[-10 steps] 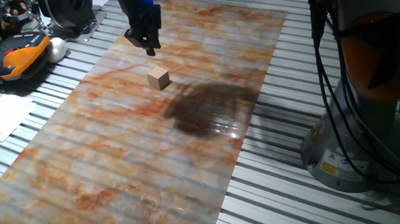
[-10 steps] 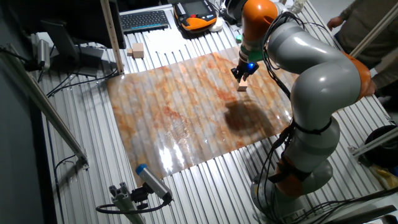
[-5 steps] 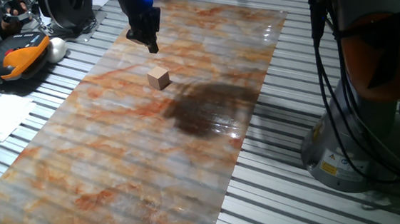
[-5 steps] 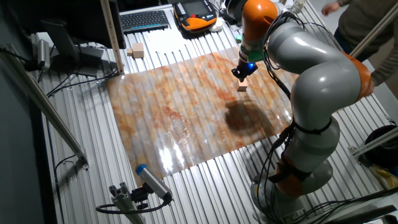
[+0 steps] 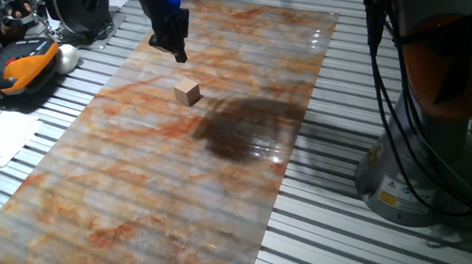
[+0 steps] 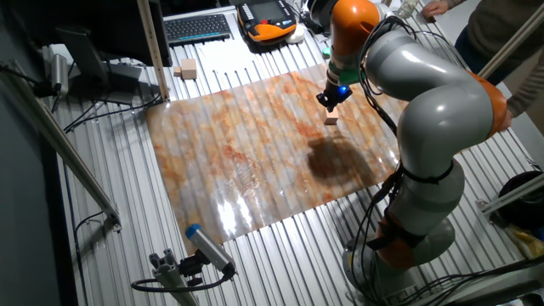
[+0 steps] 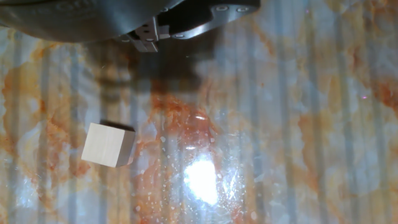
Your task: Use the gripper to push the small block from left to right
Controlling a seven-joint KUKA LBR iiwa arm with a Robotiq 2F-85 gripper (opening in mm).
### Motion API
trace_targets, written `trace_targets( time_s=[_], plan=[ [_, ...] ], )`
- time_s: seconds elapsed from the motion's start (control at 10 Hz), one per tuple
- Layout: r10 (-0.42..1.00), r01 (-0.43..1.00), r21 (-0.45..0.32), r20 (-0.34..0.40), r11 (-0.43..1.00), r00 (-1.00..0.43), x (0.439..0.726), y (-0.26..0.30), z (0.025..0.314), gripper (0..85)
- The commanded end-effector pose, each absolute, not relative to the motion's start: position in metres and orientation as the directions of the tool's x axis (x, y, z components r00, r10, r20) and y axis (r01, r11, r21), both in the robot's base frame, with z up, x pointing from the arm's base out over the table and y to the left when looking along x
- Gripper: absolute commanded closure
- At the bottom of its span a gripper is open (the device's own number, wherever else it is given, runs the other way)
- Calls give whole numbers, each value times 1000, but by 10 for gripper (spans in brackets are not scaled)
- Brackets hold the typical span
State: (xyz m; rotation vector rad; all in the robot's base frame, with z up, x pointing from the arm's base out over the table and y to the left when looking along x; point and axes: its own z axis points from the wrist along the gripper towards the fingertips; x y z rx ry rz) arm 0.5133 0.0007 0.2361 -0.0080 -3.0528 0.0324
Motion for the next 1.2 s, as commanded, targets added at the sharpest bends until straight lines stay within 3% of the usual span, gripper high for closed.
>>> trace_targets(
  time_s=[0.0,0.2,0.5,1.1],
  plan=[
    [16,15,-21,83,1000,-996,513,1,236,850],
    [65,67,49,41,997,-997,513,1,236,850],
    [102,102,-23,-13,994,-995,513,1,236,850],
    [169,169,-35,-19,985,-985,513,1,236,850]
  ],
)
